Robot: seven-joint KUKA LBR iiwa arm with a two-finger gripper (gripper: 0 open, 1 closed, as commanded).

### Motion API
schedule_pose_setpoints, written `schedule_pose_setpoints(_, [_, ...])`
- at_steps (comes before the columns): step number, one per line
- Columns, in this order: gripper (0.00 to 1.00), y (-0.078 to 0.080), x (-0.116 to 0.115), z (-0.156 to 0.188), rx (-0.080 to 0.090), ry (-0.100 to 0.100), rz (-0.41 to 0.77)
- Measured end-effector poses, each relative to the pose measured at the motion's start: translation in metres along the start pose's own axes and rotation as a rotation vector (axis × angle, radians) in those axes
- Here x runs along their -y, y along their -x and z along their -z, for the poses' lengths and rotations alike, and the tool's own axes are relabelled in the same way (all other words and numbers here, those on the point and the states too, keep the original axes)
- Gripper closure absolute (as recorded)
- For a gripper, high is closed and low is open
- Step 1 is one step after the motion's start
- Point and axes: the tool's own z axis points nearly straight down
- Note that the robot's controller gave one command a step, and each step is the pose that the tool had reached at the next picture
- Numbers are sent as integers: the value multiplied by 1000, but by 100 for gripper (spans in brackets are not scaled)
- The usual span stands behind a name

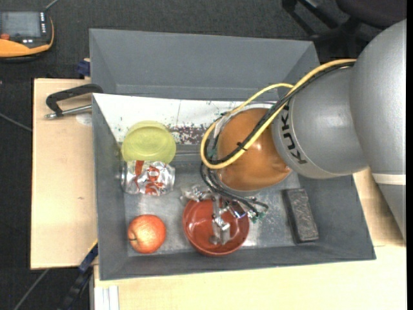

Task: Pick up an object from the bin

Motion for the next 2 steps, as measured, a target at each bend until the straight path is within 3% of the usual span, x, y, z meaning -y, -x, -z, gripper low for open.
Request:
schedule_pose_setpoints(1, [0, 3, -15, 11, 7, 0, 306])
schedule_pose_setpoints(2, [100, 5, -13, 12, 11, -3, 305])
